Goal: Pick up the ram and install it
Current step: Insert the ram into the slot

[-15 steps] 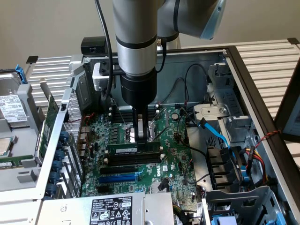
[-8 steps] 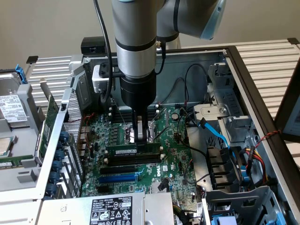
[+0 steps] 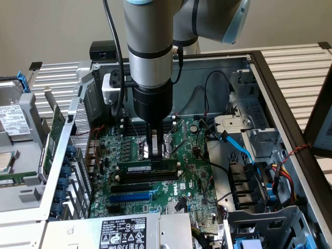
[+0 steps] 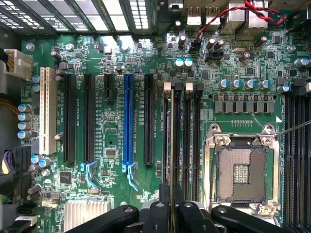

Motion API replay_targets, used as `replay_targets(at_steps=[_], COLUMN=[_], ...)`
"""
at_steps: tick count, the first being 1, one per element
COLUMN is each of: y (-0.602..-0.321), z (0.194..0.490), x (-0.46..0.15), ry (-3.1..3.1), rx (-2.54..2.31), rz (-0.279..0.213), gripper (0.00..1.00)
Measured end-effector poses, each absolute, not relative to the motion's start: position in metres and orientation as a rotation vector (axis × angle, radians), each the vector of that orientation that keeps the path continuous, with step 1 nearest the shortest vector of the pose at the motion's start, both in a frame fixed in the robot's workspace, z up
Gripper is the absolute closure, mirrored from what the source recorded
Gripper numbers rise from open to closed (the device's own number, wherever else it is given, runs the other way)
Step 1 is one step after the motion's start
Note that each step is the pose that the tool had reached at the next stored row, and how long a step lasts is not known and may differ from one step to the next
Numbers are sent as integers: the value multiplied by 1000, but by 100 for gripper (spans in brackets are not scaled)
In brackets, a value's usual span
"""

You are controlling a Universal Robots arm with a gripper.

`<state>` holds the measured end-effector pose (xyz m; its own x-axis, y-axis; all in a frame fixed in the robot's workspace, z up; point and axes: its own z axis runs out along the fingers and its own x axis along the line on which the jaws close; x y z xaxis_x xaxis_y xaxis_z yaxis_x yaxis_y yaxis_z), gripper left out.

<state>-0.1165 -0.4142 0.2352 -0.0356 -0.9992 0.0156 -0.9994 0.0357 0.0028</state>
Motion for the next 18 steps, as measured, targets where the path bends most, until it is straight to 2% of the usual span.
replay_targets(at_steps=[18], y=[-414], z=[234], x=[-117], ry=[-2246], rx=[2179], rz=[15], gripper=[86])
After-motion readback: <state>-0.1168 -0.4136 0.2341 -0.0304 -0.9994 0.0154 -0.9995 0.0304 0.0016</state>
